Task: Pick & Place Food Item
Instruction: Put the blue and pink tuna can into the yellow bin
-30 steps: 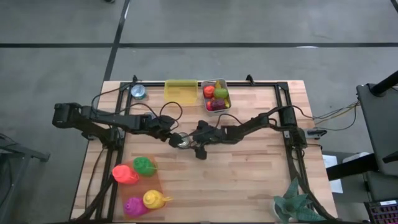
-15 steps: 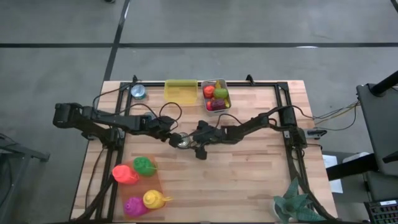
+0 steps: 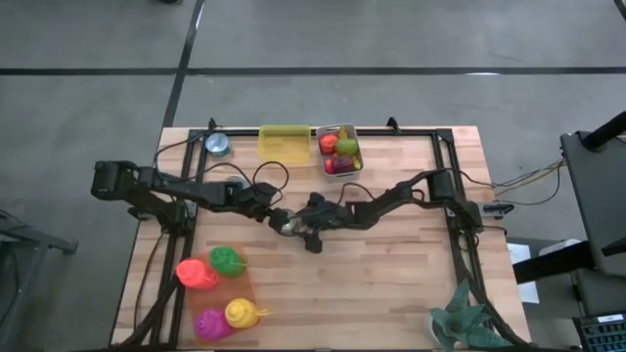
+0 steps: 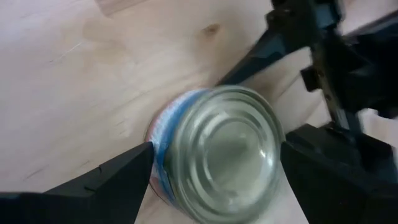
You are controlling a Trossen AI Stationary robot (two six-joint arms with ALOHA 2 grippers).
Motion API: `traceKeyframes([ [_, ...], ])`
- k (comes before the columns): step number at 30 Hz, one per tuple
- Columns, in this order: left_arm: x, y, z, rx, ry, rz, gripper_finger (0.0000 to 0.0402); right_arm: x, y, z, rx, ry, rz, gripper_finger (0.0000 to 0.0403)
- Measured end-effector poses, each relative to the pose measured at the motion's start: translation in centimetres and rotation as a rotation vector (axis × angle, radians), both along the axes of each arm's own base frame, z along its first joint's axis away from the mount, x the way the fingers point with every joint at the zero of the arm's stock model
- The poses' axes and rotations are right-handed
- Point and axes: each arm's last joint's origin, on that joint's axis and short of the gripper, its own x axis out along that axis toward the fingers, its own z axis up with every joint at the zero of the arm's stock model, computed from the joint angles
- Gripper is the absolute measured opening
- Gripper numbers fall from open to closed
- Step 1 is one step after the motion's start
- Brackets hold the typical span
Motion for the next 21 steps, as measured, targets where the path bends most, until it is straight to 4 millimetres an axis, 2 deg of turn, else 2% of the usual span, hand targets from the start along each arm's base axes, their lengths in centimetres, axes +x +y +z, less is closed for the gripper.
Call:
traceKeyframes([
  [4, 0.0, 0.0, -0.3, -0.002, 0.013, 0.001, 0.0353, 0.1, -0.2, -0.2, 0.022, -0.005, -0.03, 0.0306],
  [11, 0.2, 0.0, -0.2, -0.01, -0.001, -0.004, 0.0353, 0.1, -0.3, 0.7, 0.026, -0.017, -0.036, 0.0306],
  [21, 0.3, 0.0, -0.3, -0.018, -0.008, -0.009, 0.0353, 0.4, 0.4, 1.2, 0.01, -0.062, -0.019, 0.0306],
])
